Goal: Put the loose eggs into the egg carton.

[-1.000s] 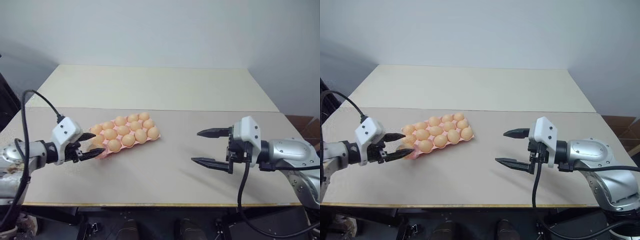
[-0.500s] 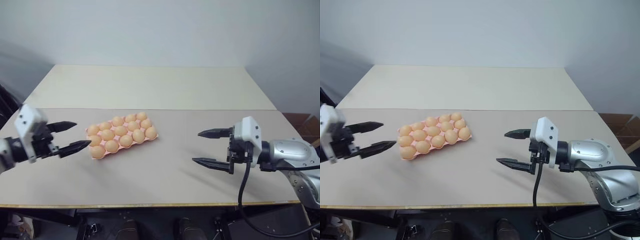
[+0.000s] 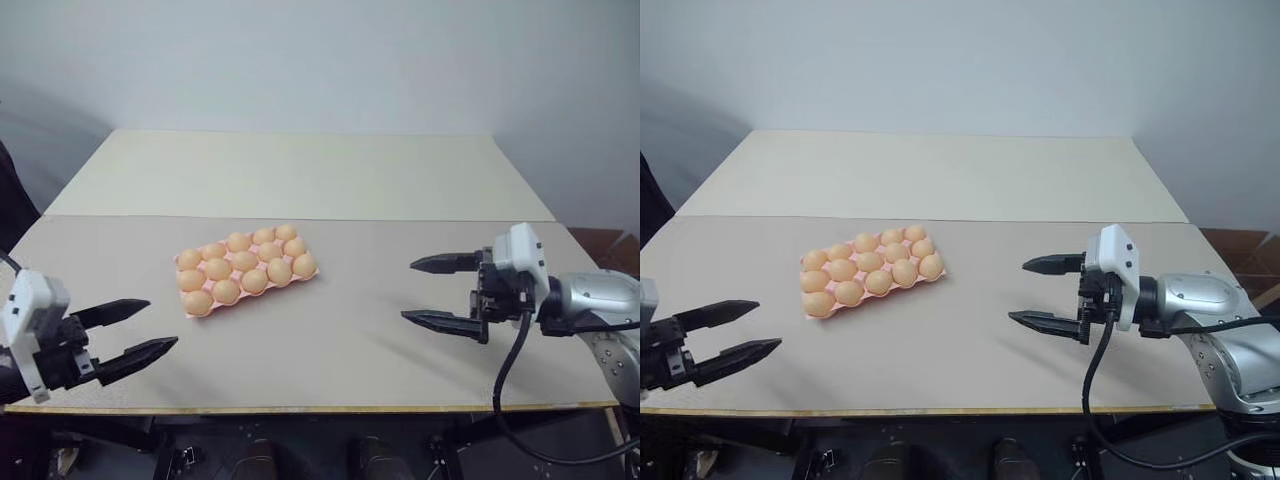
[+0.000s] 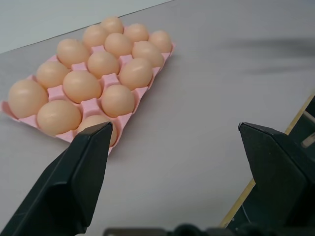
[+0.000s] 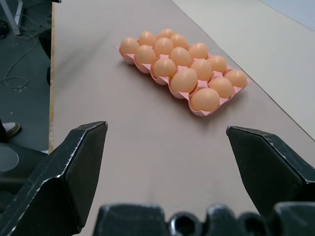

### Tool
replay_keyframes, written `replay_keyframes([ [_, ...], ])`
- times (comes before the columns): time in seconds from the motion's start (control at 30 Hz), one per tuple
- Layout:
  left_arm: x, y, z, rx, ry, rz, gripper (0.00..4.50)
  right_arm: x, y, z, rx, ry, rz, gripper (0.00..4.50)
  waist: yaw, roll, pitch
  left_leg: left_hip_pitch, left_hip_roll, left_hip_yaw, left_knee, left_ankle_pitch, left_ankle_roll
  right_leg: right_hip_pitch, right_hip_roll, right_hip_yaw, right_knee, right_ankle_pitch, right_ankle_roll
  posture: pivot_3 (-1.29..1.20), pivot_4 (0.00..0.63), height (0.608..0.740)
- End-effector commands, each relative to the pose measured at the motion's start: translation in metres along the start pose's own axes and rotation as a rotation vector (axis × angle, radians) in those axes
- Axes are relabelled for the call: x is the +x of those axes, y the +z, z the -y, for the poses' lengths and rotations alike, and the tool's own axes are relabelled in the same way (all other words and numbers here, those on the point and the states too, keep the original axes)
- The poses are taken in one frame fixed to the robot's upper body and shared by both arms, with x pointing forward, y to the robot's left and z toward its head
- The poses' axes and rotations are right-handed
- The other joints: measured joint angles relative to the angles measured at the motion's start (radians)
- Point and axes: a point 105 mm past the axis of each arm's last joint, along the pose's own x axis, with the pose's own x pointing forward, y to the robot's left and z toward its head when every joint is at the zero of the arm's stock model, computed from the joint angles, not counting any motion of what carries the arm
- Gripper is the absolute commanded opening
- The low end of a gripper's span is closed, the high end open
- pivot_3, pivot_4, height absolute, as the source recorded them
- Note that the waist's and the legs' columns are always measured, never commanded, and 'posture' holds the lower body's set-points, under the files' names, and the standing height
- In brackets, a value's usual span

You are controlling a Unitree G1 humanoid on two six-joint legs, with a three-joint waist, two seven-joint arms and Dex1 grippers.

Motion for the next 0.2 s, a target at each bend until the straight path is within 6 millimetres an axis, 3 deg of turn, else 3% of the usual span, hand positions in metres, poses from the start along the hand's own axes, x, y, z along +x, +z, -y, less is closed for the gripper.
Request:
replay_keyframes([
  [0.03,-0.0058,0.0077,0.0029,0.029,0.018,0.032,4.47,-0.0029,0.0109,0.0023,-0.047,0.008,0.005,4.50,-0.001,0.000,0.000,0.000,0.000,0.000,0.000,0.000,0.000,0.000,0.000,0.000,0.000,0.000,0.000,0.00,0.150,0.740],
  [0.2,-0.0060,0.0074,0.0032,-0.003,0.019,0.039,4.47,-0.0026,0.0128,0.0031,-0.051,0.028,0.003,4.50,0.000,0.000,0.000,0.000,0.000,0.000,0.000,0.000,0.000,0.000,0.000,0.000,0.000,0.000,0.000,0.00,0.150,0.740],
])
